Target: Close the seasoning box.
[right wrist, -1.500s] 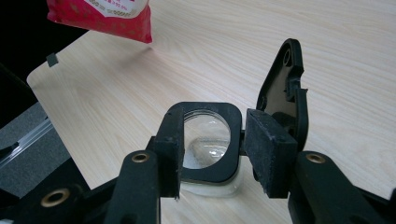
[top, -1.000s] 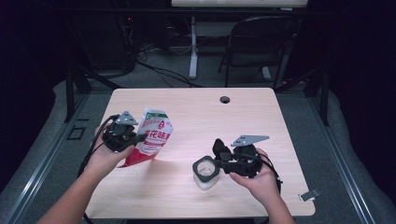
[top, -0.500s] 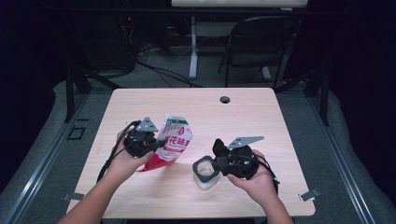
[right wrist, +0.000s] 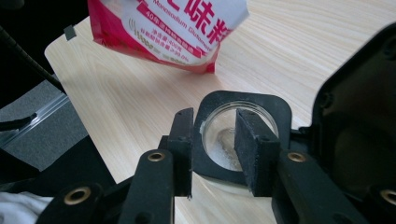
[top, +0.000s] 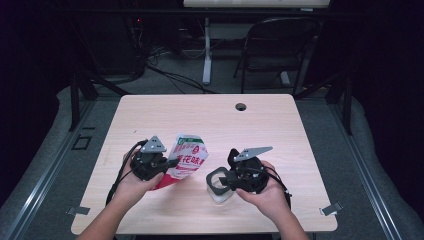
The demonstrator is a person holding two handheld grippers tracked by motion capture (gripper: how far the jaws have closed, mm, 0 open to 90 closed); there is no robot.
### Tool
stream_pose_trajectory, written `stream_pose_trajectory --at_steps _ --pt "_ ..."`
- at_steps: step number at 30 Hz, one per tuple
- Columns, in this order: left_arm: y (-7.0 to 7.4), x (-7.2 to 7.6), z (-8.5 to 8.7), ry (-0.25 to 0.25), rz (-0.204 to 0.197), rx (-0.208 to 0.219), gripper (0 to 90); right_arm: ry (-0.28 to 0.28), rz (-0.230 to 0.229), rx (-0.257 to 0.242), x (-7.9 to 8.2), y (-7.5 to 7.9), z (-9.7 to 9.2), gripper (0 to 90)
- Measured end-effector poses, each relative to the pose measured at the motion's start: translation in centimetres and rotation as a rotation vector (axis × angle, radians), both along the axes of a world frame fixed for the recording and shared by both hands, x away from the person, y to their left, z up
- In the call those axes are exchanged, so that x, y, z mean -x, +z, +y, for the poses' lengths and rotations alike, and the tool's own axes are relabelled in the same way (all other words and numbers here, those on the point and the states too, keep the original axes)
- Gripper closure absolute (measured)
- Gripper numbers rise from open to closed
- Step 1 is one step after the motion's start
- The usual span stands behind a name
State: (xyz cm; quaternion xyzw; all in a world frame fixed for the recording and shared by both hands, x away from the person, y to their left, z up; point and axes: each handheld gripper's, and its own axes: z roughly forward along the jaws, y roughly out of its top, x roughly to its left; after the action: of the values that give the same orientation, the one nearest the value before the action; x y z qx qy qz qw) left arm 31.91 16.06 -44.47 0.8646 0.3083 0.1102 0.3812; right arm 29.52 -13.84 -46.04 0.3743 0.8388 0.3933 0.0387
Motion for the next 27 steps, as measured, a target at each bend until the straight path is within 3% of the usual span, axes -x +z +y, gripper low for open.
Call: stream_pose_trajectory --at_steps 8,14,22,25,27 --pt "-0.7 0.8 0.0 -0.002 0.014 0.022 90.0 0.019 -0.008 0.016 -0.8 -0.2 2.1 64.0" --pt "-1.1 1.3 -0.1 -0.007 0.019 0.026 90.0 0.021 -0.026 0.057 -2.0 -0.5 3.8 62.1" --pt "-2.3 2.7 0.2 -0.009 0.031 0.059 90.0 0.022 0.015 0.042 -3.0 -1.1 4.5 60.9" --pt "-3.0 3.2 0.2 -0.004 0.036 0.063 90.0 0.058 0.031 0.032 -3.0 -1.4 5.0 65.6" --pt "-3.7 3.6 0.2 -0.003 0.047 0.062 90.0 0.104 0.050 0.044 -3.0 -1.5 5.4 74.7"
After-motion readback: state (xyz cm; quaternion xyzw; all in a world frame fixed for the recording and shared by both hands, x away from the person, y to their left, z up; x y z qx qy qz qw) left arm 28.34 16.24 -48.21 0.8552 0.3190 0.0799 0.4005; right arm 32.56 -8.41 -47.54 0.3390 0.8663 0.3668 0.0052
